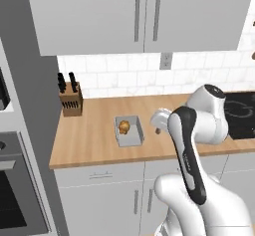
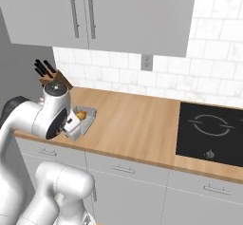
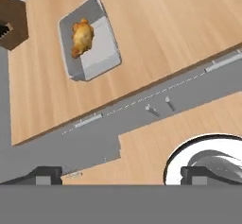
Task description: Take the meat container that has the chicken drumstick and place it on the second highest rack of the freezer. Then take the vegetable container that has the corn and cucumber and place it on the highest rack of the freezer.
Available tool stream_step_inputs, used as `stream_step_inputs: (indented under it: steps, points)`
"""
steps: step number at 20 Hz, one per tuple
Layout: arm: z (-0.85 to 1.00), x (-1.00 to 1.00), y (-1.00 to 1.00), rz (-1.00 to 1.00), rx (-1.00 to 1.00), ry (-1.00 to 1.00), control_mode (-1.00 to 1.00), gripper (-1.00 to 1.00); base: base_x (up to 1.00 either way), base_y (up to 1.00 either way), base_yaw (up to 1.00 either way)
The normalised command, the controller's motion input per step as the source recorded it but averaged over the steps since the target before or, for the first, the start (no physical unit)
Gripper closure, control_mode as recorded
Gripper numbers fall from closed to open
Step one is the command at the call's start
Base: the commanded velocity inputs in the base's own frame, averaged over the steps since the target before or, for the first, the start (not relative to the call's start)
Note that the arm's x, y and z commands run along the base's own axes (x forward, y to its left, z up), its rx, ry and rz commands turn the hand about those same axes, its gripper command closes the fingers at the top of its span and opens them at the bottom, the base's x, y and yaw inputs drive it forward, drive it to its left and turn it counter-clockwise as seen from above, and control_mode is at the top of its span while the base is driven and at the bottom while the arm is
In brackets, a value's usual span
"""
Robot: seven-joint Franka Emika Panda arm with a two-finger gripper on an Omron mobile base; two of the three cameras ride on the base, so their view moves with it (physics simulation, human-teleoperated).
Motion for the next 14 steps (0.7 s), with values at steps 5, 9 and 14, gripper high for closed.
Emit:
stream_step_inputs:
  steps: [5, 9, 14]
  points:
    - [-0.22, 0.52, 0.41, -0.46, 0.11, 0.22, -1.0, -1.0, 0.0, 0.0, 0.0]
    - [-0.09, 0.58, -0.03, -0.15, 0.21, 0.14, -1.0, -1.0, 0.0, 0.0, 0.0]
    - [-0.28, 0.59, 0.0, -0.13, 0.17, 0.15, -1.0, -1.0, 0.0, 0.0, 0.0]
